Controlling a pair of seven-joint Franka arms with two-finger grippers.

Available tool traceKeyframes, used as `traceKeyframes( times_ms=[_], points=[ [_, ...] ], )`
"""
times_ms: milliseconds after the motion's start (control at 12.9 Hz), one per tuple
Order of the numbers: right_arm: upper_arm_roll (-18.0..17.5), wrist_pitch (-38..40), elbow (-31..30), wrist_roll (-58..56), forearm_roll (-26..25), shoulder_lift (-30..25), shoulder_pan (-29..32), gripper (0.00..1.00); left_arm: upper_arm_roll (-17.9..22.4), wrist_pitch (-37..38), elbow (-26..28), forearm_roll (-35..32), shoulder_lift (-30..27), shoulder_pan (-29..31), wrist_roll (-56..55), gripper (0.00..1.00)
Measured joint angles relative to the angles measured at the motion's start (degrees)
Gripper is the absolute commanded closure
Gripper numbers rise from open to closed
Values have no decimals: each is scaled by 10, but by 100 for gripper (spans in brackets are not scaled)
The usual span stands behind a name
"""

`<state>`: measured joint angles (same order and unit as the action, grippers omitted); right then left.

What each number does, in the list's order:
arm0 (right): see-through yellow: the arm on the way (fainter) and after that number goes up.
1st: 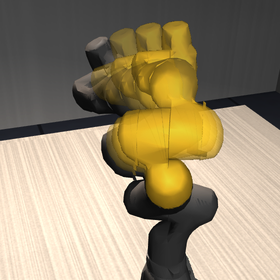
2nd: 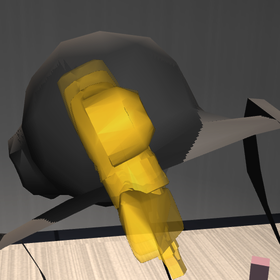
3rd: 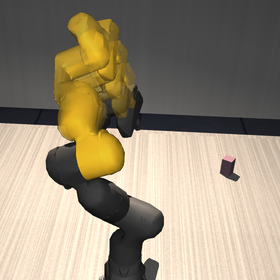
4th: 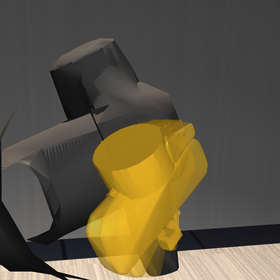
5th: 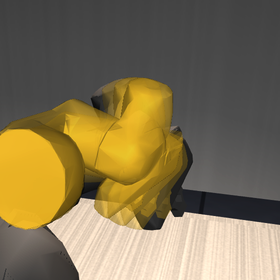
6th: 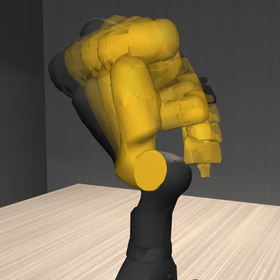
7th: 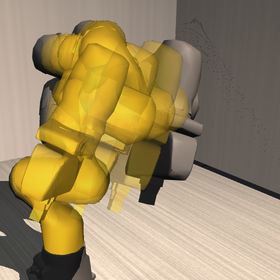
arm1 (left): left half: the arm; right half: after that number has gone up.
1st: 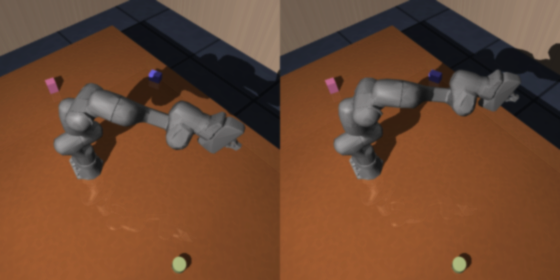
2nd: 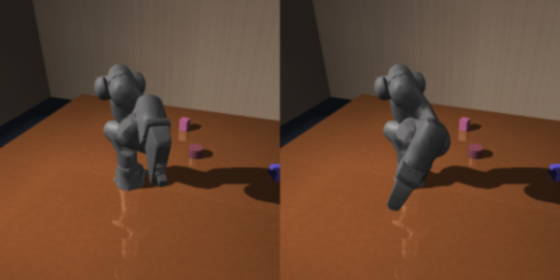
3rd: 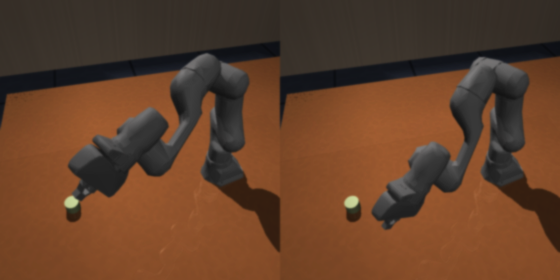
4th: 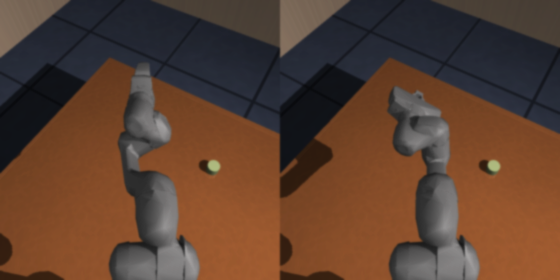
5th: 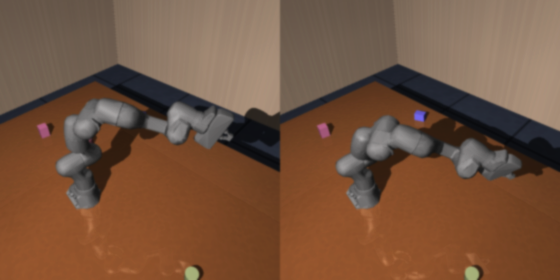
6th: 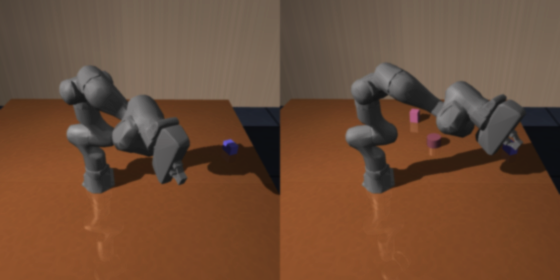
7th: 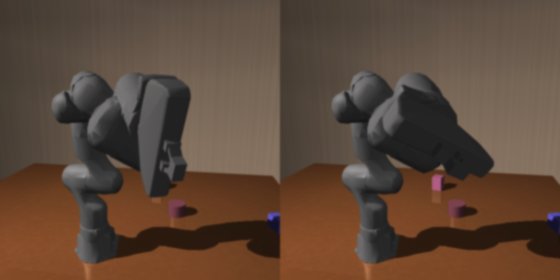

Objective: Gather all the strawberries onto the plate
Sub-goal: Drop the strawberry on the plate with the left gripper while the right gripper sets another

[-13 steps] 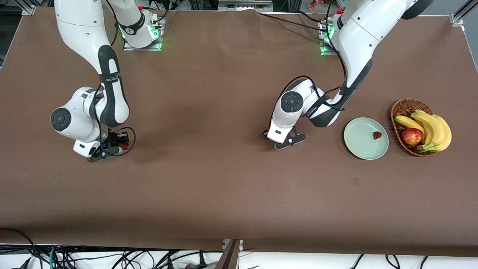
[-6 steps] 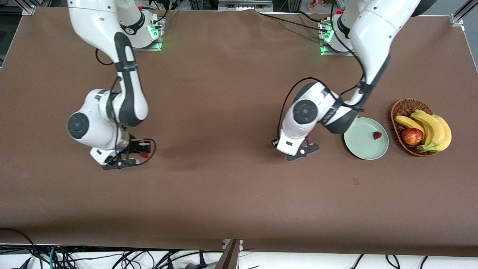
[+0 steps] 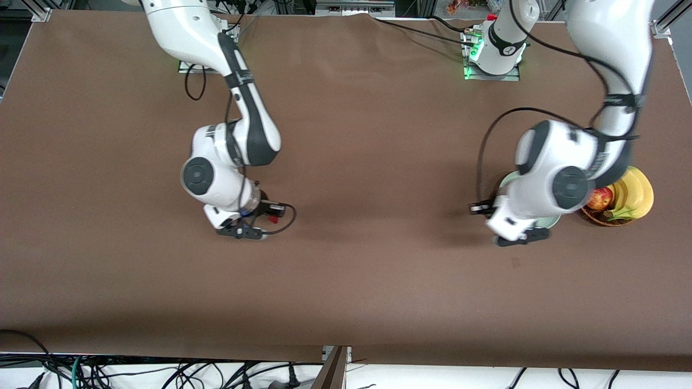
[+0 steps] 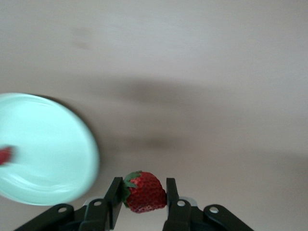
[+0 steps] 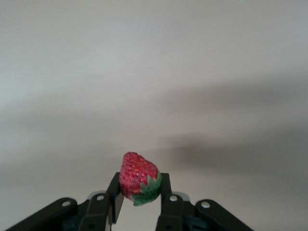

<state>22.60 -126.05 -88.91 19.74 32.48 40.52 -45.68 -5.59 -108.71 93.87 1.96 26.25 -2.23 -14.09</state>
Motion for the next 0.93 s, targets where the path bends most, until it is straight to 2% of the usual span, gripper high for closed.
traceKeyframes(
  times_ms=[155,310,465,542,619,697,774,852,929],
  points=[
    [-6,-4,49,95,0,34,-32,85,72,0,40,11,-24,4,123,60],
    [-9,-40,94,201,0,73,-76,82,117,-61,100,12,-34,6,198,60],
    [-11,-103,118,303,0,109,-130,75,137,-181,190,12,-37,6,241,59],
    [-11,-133,124,348,0,124,-159,68,138,-240,238,12,-37,6,248,59],
    [-11,-158,126,389,0,137,-184,56,138,-284,276,12,-37,5,248,56],
    [-10,-176,127,423,0,145,-204,37,138,-311,301,12,-37,4,248,47],
    [-9,-185,128,451,0,148,-218,27,138,-322,315,12,-39,2,248,12],
    [-6,-187,131,468,0,147,-225,25,138,-325,319,12,-41,1,249,0],
    [-1,-186,135,475,0,146,-226,25,138,-325,319,12,-42,0,253,0]
  ],
)
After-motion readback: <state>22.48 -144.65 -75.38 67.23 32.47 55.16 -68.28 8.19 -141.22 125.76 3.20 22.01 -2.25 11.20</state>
